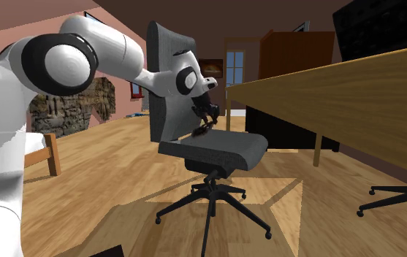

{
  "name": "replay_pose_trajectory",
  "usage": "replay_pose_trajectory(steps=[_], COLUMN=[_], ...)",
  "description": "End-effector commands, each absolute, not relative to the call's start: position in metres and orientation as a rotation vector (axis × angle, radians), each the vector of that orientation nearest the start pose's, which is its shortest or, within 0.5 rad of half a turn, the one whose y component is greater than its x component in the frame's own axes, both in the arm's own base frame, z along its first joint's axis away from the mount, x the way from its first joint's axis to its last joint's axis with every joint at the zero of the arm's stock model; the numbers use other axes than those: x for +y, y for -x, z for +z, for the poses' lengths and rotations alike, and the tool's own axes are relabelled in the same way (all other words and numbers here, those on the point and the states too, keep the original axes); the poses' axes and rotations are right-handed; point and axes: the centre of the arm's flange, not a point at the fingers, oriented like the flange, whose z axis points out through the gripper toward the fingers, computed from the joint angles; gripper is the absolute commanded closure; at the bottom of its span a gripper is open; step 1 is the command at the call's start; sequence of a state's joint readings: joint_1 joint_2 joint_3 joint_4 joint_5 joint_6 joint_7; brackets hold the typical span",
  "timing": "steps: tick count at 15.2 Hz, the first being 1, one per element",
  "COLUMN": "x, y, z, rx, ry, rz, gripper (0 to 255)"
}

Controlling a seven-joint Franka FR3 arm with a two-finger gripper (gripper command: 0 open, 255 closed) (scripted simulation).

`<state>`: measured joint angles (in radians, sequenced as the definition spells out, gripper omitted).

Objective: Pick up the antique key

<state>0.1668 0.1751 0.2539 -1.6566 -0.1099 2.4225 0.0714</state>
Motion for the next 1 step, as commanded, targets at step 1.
replay_pose_trajectory(steps=[1], x=[0.2567], y=[-0.6081], z=[0.5770], rx=[-0.569], ry=[2.861], rz=[-0.889], gripper=[255])
